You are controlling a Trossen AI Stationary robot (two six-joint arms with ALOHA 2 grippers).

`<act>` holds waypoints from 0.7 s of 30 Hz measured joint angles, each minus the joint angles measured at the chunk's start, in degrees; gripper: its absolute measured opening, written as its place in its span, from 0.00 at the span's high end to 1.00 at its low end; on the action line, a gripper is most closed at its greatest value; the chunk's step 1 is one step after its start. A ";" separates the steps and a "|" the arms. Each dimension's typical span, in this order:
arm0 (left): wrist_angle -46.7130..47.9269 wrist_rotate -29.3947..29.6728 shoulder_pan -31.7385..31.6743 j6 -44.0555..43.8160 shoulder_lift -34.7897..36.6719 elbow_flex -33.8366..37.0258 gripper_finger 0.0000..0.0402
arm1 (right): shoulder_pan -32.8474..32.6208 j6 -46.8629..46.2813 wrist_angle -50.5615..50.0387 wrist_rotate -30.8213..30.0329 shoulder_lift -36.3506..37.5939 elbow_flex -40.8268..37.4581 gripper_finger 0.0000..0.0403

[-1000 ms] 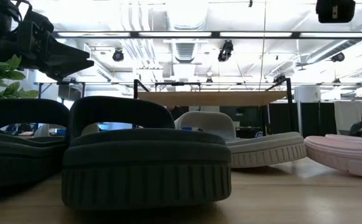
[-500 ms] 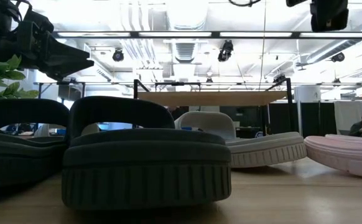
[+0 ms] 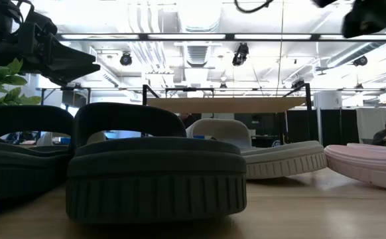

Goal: Pick and place slides into the shelf
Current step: Put the right pink slide on the shelf

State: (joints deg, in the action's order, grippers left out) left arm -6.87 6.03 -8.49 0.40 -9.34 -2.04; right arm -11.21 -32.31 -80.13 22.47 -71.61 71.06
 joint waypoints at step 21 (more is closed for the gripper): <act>0.06 0.02 0.00 0.00 -0.02 0.00 0.44 | -14.53 -2.10 12.50 0.44 -8.08 -13.75 0.65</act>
State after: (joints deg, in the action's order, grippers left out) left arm -6.81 6.04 -8.49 0.41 -9.37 -2.04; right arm -25.74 -34.41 -67.64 22.92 -79.68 57.31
